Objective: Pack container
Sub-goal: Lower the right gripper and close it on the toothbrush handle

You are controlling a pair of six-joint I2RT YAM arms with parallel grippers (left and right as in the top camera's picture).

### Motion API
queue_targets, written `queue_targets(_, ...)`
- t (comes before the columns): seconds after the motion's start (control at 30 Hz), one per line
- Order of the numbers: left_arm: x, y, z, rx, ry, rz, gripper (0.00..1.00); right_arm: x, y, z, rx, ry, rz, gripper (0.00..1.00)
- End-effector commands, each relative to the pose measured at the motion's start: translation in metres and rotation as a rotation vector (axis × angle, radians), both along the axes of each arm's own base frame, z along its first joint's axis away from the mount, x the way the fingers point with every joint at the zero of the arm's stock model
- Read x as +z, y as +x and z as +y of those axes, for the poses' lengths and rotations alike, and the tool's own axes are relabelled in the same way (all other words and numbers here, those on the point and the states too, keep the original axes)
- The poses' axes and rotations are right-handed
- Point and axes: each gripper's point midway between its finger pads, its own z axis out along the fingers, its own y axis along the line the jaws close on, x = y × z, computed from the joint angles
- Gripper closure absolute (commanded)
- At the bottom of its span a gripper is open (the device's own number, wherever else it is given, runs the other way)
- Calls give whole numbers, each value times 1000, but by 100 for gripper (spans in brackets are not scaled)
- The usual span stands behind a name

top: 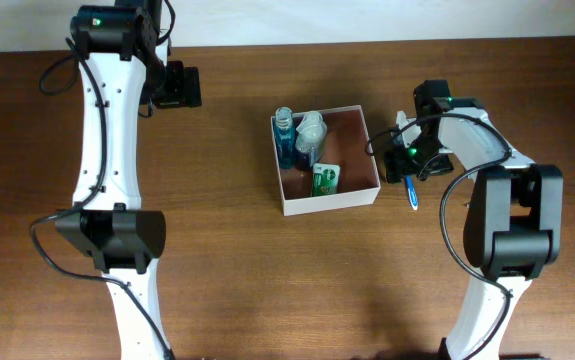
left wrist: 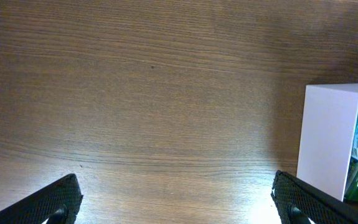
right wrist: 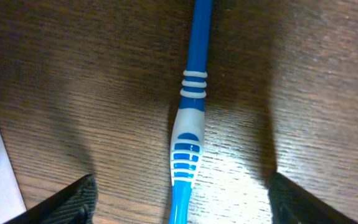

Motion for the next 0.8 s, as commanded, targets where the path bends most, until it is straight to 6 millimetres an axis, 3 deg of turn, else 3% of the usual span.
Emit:
queue_targets(0.0,13,-4,0,8,-11,-27,1,-8,-5,2,0,14,22,23)
queue_targets(0.17,13,-4,0,8,-11,-27,1,-9,-5,-2,-1,-14,21,34)
queue_targets(0.33,13,-4,0,8,-11,-27,1,-9,-5,-2,-8,-13,22,60)
queue_targets(0.77,13,-4,0,8,-11,-27,1,-9,-6,-6,-9,-40,24,70)
